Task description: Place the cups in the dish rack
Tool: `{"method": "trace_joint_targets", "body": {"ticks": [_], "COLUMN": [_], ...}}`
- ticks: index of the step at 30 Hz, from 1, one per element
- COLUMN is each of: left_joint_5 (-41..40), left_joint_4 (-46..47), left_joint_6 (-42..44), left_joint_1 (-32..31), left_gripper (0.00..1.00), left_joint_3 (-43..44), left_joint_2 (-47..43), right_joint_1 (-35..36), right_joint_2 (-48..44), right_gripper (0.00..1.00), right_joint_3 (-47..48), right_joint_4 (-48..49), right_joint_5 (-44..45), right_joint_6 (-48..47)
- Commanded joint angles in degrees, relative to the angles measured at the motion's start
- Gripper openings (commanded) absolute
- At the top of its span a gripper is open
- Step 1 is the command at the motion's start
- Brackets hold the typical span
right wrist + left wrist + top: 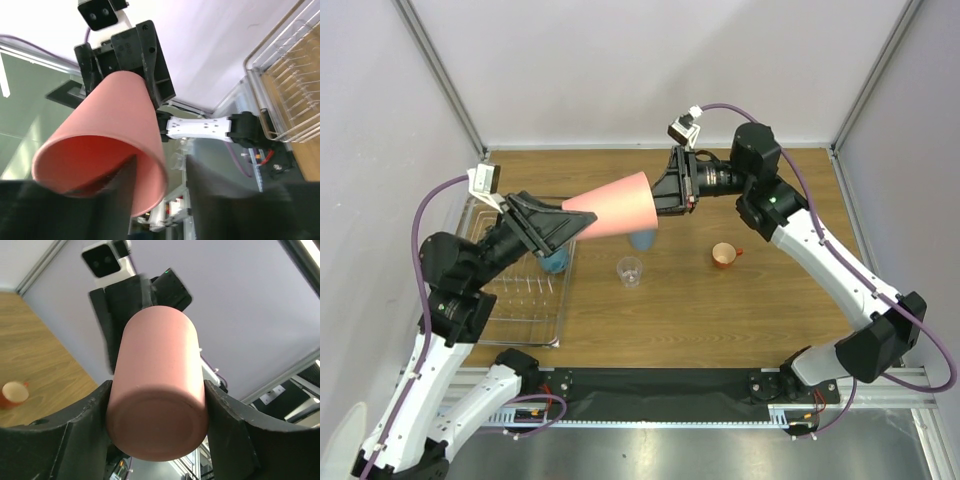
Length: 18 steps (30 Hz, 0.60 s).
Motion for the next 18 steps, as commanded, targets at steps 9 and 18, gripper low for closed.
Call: {"method": "trace_joint_targets", "body": {"ticks": [9,18], "left_joint_5": [-16.2,-46.7], "left_joint_4": [-39.3,-68.4], "left_joint_6": [20.5,25.9], "left_joint_1": [8.0,15.2], "left_gripper": [0.0,0.0], "left_joint_3": [21.1,33.7], "left_joint_2": [8.5,23.8], "right_joint_1": [-14.6,-15.4], "right_joint_2": [1.6,5.4], "right_gripper": [0.96,0.95], "right_joint_3": [8.8,11.1], "right_joint_4": [-53.6,-66.8], "right_joint_5": [18.5,32.2], "right_joint_6": [-33.5,-43.2]}}
